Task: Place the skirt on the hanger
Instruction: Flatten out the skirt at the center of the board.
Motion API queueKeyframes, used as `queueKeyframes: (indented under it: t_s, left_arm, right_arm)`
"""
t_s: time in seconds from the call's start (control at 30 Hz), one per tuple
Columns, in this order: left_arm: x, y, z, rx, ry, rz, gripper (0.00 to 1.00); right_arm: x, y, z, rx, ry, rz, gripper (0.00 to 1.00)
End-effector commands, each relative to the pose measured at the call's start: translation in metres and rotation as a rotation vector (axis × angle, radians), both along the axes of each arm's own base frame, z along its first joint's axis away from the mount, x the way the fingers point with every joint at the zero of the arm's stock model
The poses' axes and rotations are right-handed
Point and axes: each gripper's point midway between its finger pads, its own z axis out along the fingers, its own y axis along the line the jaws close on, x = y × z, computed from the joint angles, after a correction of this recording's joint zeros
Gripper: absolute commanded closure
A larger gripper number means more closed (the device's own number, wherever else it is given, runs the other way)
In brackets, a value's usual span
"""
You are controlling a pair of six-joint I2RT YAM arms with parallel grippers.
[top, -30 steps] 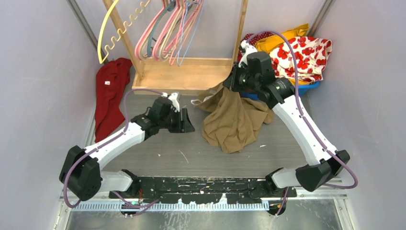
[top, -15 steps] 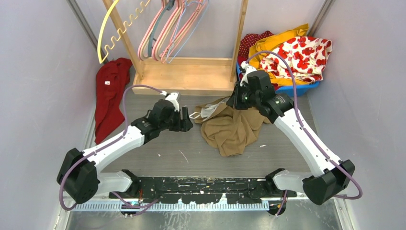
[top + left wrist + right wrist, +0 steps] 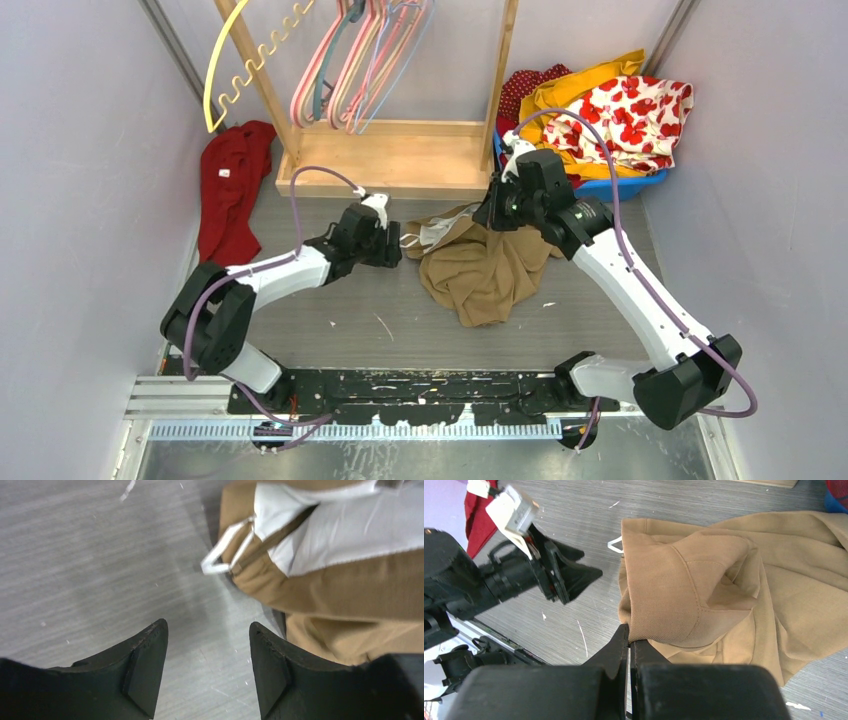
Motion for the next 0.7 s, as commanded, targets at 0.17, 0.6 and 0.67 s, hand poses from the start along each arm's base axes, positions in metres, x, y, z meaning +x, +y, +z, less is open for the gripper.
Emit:
queueKeyframes:
  t_s: [0.17, 0.6, 0.67]
  left_arm:
    - [0.058, -0.027, 0.034, -0.182, -0.173, -0.094, 0.38]
    - [0.068, -0.044, 0.02, -0.219, -0.147, -0.175, 0.44]
    - [0.071, -0.045, 0.017, -0.214, -0.138, -0.173, 0.45]
  right_arm:
    - [-0.009, -0.005, 0.011, 0.014, -0.06, 0.01, 0.99]
    - [-0.014, -0.012, 0.006, -0.02, -0.061, 0.008, 0.99]
    - [-0.014, -0.013, 0.005, -0.023, -0.061, 0.008, 0.99]
